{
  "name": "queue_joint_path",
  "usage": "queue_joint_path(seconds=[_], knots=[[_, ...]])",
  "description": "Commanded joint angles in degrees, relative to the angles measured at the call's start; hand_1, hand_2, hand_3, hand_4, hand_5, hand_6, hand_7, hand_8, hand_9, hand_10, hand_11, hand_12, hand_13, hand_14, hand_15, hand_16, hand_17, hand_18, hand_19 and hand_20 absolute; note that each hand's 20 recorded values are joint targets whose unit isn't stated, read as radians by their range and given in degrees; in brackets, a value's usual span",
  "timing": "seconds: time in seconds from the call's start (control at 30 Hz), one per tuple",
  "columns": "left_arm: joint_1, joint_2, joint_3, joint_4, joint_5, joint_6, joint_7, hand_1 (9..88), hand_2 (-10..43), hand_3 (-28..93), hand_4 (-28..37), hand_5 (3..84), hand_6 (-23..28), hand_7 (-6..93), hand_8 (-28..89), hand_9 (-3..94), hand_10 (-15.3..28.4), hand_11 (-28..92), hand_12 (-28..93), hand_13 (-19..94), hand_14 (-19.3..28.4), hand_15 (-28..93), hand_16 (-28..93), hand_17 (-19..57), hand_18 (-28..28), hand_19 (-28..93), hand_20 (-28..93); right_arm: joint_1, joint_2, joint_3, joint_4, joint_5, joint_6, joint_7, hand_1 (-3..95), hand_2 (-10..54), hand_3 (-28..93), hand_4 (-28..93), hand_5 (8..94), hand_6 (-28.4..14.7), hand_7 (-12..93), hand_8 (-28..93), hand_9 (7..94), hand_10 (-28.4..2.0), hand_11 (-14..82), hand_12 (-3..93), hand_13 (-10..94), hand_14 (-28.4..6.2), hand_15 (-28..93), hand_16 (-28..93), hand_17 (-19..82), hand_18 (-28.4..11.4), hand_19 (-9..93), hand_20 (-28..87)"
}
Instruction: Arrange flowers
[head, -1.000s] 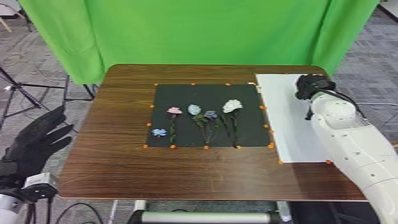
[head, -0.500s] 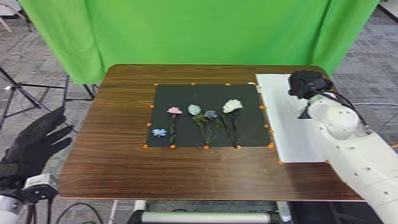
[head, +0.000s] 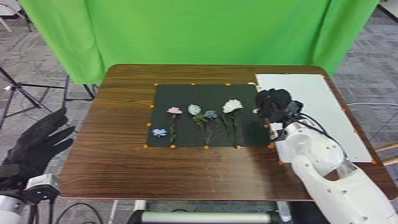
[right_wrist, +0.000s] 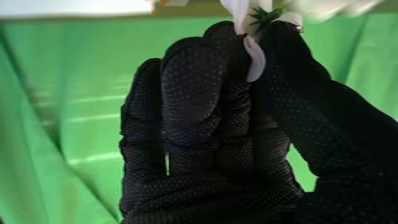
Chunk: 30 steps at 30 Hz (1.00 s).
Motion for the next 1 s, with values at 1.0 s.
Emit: queue_joint_path(seconds=[1.0], knots=[[0.1, -0.36, 0.17, 0.15, -0.01, -0.84, -0.97, 23.0, -0.9, 70, -28.3, 21.8, 1.0, 18.2, -9, 18.0, 9.1, 12, 18, 14, 12.2, 20, 4, -10.6, 19.4, 39, 7, -10.0, -2.0, 3.5, -5.9, 0.2, -0.5, -1.6, 28.4, -9.5, 85, -28, 52.4, 1.5, 48, -20, 56.3, -10.0, 47.1, 30.1, 60, -5.0, 62, 25, 20, -16.8, 68, 43]])
